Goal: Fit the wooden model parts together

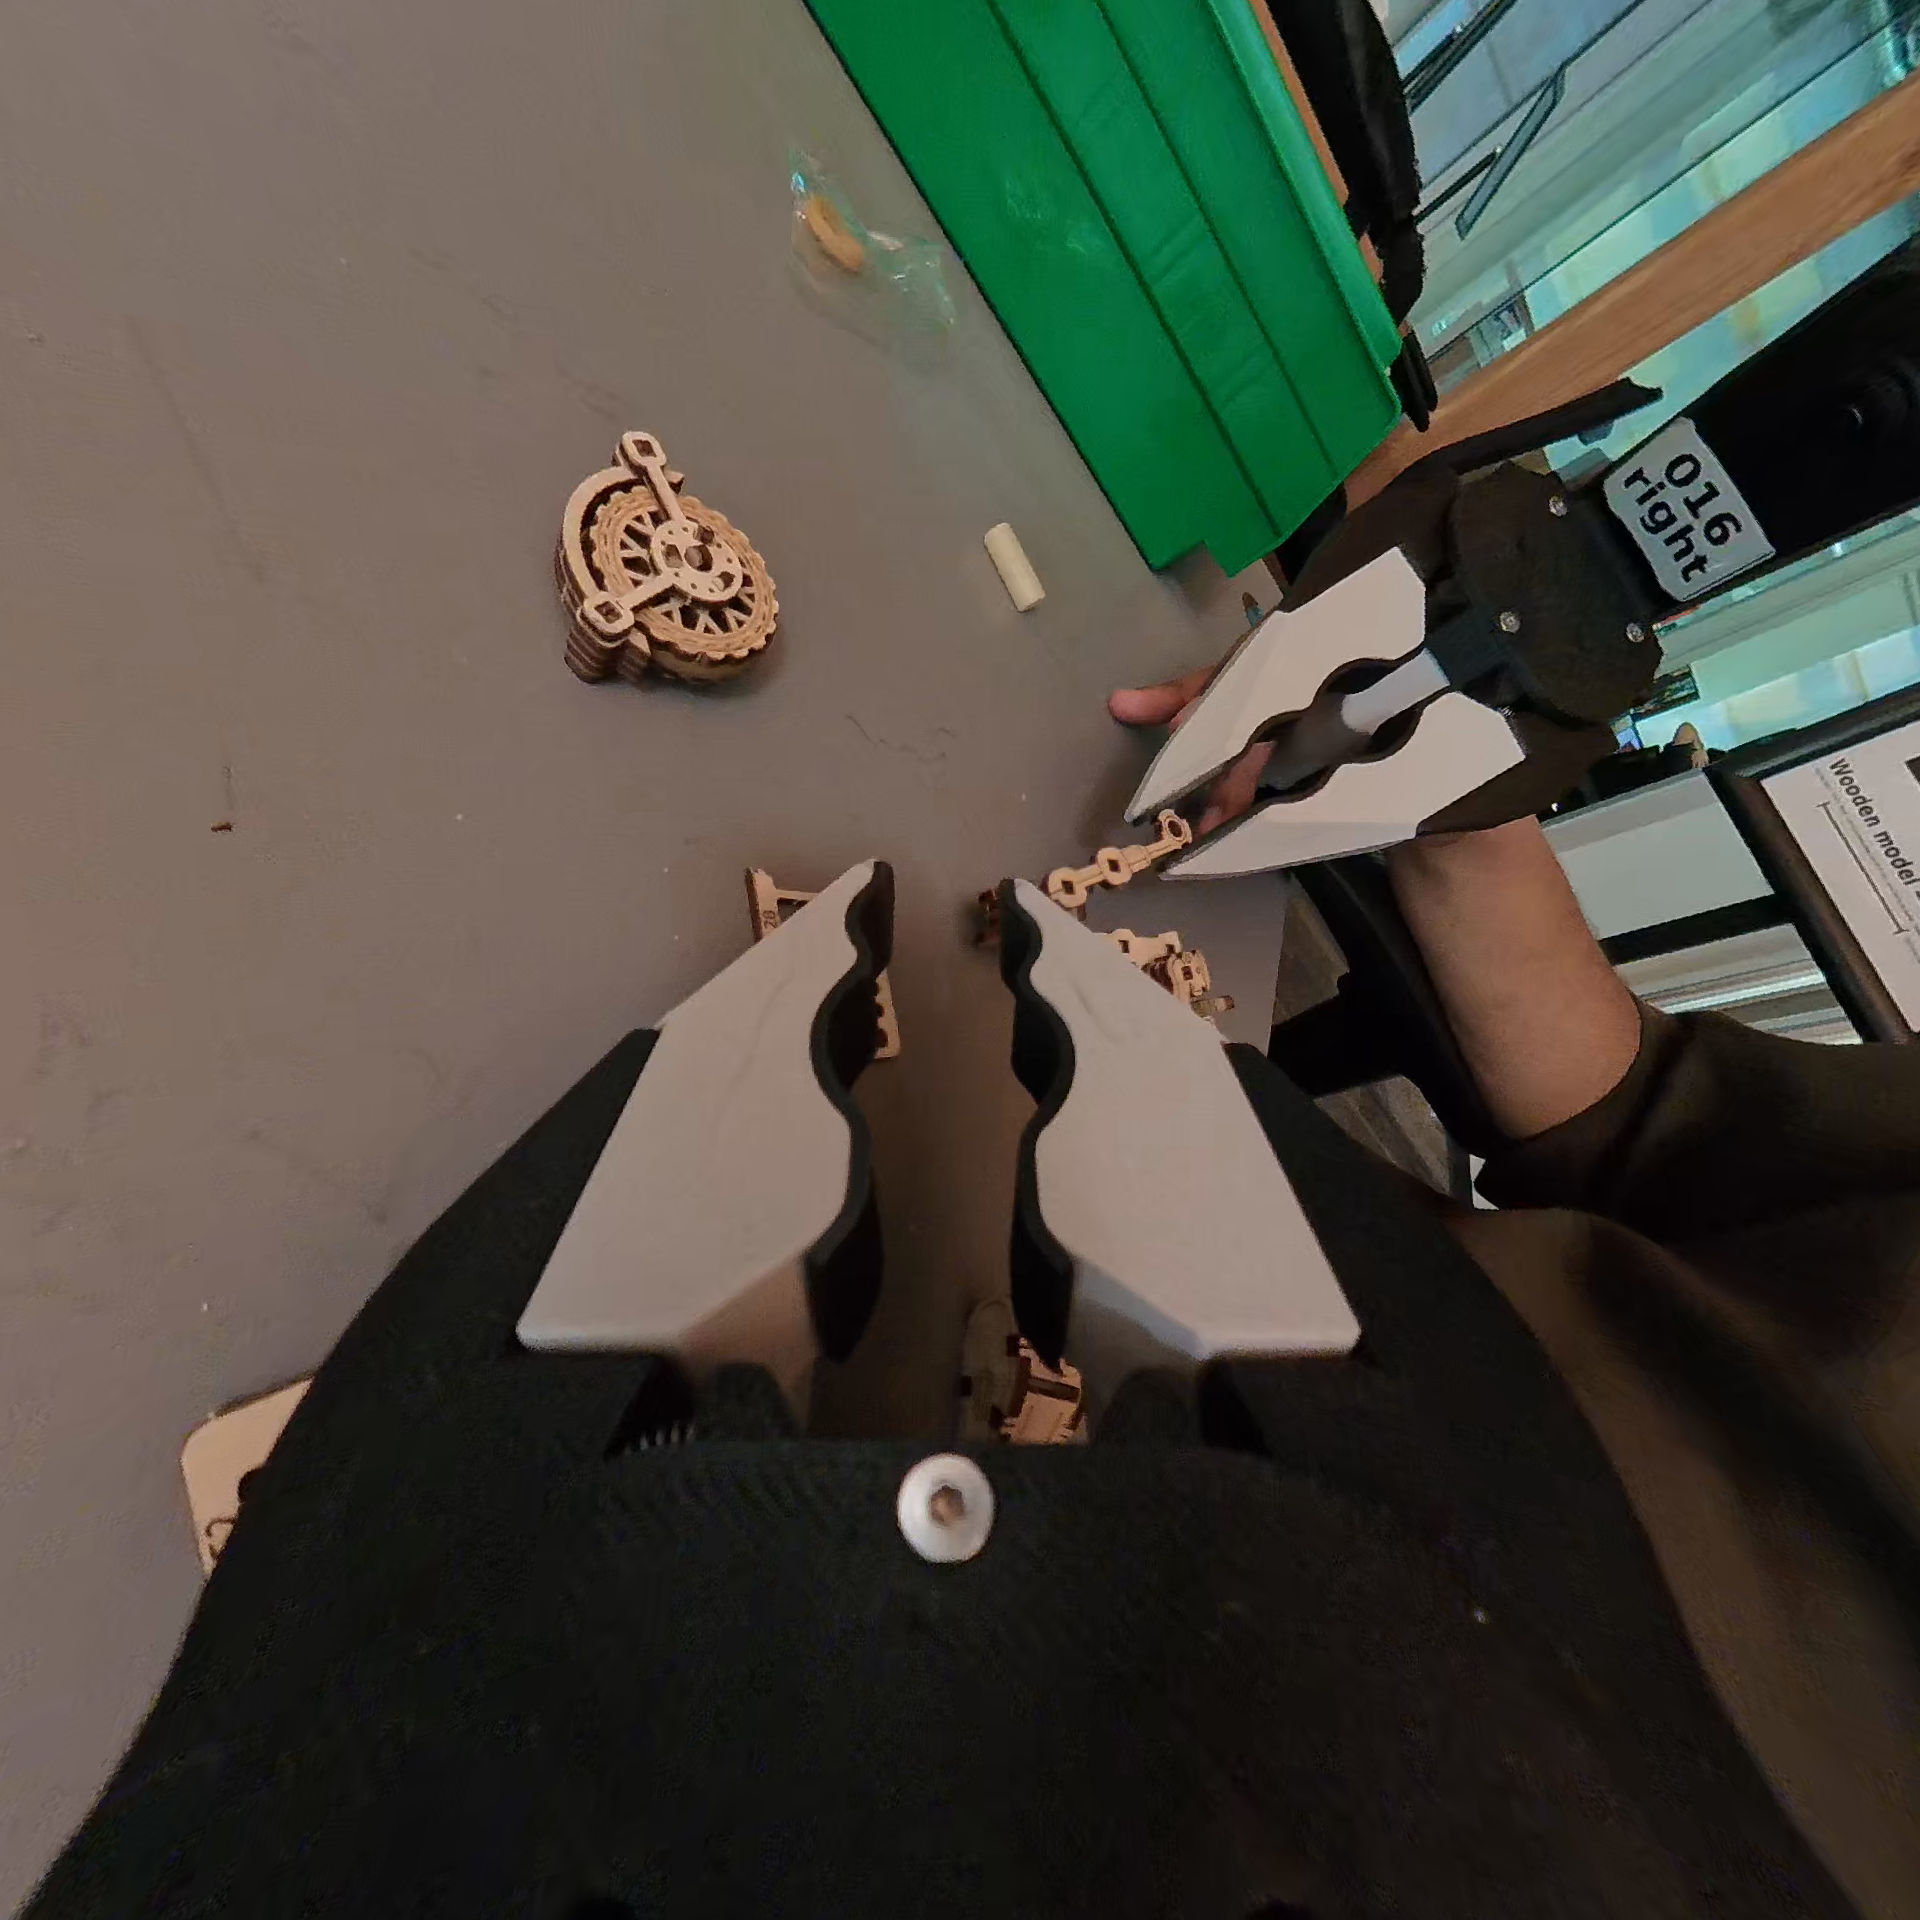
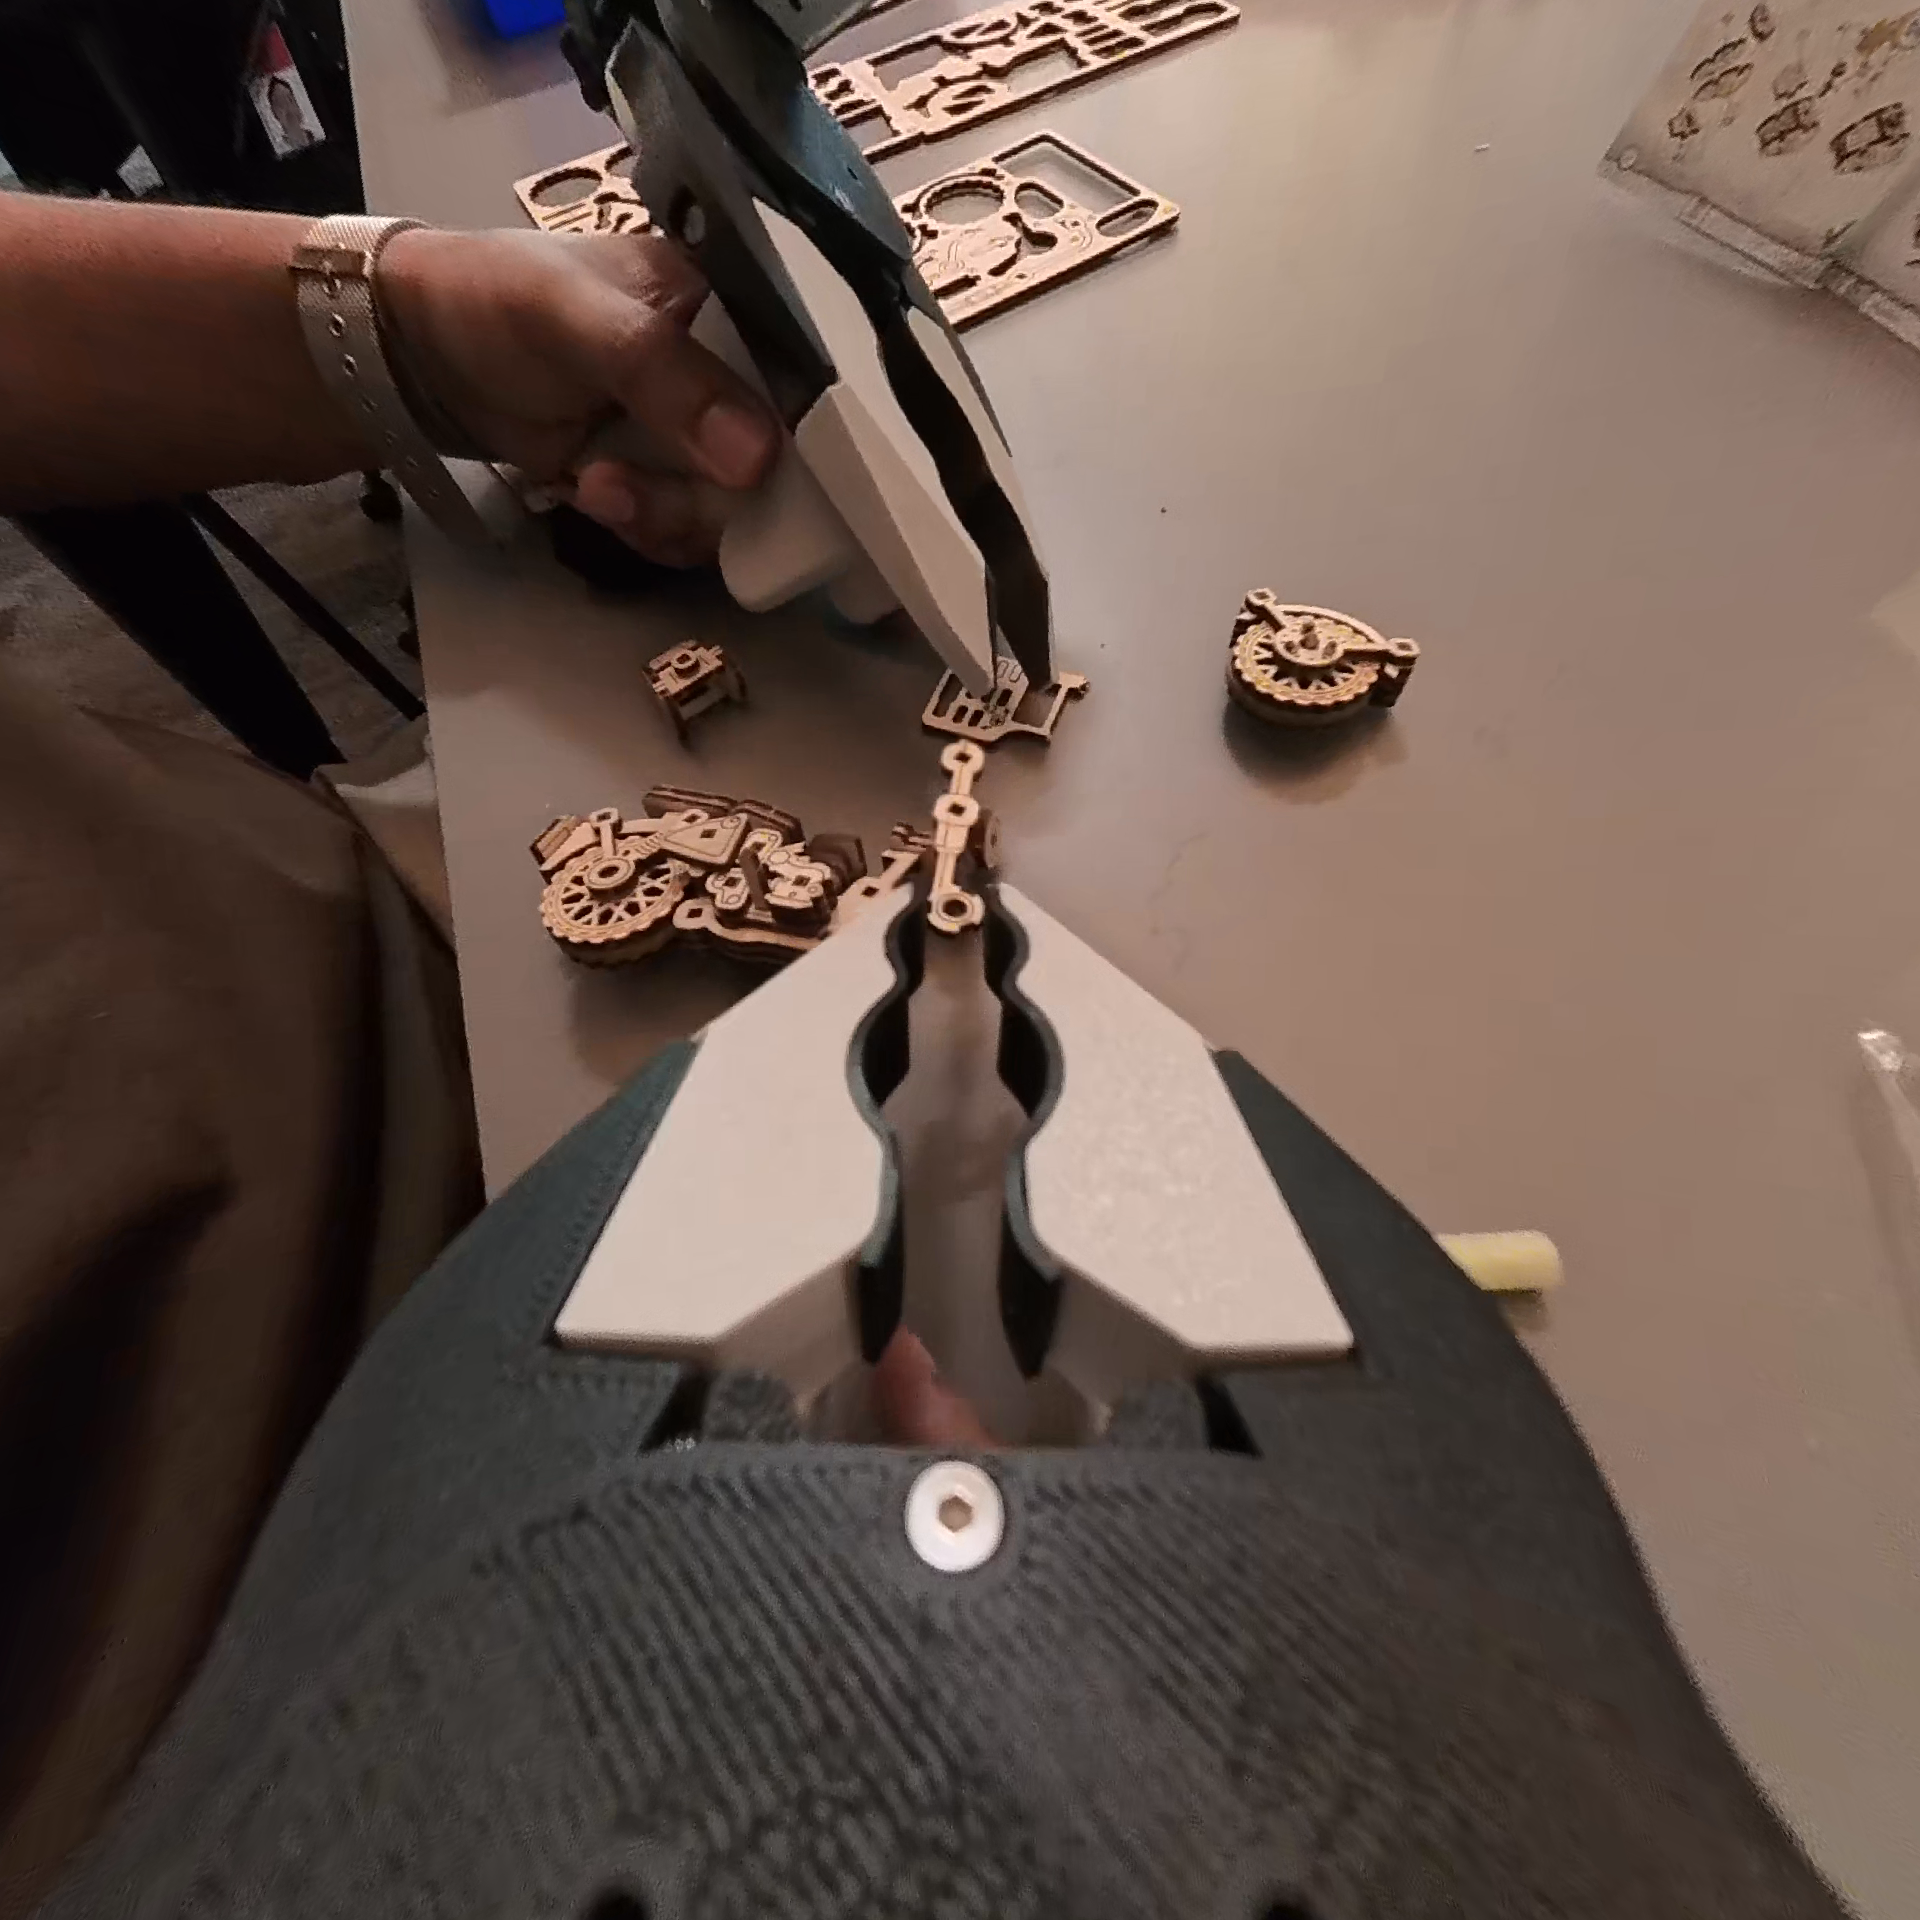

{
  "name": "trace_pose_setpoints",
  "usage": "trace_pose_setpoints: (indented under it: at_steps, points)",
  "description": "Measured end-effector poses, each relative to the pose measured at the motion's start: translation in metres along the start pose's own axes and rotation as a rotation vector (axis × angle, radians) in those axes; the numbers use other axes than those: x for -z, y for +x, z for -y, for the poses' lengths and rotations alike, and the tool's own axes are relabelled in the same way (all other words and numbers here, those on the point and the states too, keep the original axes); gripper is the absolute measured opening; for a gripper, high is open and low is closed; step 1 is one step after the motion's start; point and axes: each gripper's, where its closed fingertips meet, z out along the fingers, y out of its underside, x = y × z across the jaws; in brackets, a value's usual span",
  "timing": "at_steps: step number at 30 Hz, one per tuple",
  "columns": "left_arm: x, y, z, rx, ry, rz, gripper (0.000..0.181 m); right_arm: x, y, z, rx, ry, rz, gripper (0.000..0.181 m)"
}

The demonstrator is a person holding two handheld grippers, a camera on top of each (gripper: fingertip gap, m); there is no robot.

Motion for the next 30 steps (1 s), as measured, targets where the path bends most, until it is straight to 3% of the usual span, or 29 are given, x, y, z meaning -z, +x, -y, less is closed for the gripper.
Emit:
trace_pose_setpoints:
  at_steps: [9, 16, 30]
  points:
    - [-0.004, 0.005, -0.005, 0.000, -0.073, -0.072, 0.017, 0.004, 0.002, 0.000, -0.022, 0.035, -0.034, 0.009]
    - [-0.014, 0.005, -0.007, -0.106, -0.260, -0.176, 0.007, 0.009, -0.002, -0.004, 0.019, 0.019, -0.040, 0.009]
    - [-0.011, 0.003, -0.001, -0.068, -0.231, -0.199, 0.013, 0.004, -0.003, 0.004, 0.040, 0.014, 0.040, 0.009]
